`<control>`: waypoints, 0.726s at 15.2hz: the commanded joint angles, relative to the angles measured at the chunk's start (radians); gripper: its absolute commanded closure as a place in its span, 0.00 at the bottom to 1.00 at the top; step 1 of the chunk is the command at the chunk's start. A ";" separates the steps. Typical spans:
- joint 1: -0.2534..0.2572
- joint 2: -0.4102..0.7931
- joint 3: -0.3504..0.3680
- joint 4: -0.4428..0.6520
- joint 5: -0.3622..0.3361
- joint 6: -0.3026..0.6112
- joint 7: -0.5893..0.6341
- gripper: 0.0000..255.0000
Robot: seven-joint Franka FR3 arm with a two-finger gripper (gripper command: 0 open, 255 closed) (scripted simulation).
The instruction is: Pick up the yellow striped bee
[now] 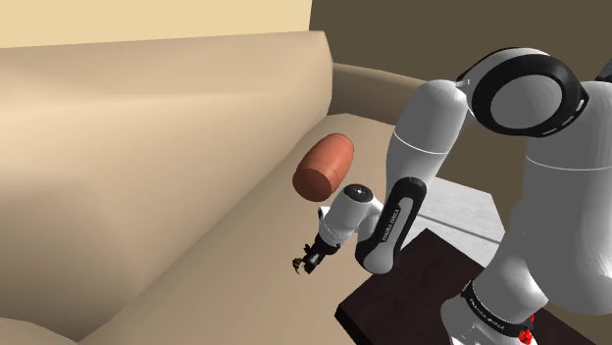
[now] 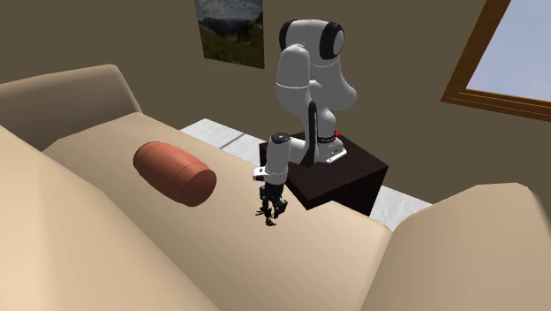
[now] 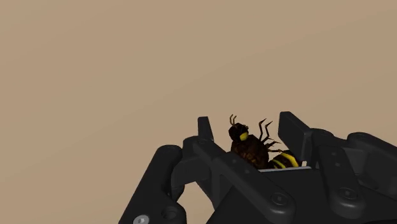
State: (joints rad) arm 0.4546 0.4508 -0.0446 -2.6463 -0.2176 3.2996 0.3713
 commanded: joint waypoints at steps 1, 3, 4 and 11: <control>0.003 0.010 0.002 0.004 0.000 0.002 0.000 1.00; 0.005 0.008 0.001 0.001 0.001 0.002 0.001 1.00; 0.006 0.007 0.002 0.003 0.001 0.000 0.001 1.00; -0.034 -0.091 0.037 -0.026 -0.008 -0.070 0.000 1.00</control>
State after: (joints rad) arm 0.4270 0.3762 -0.0153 -2.6688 -0.2249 3.2435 0.3711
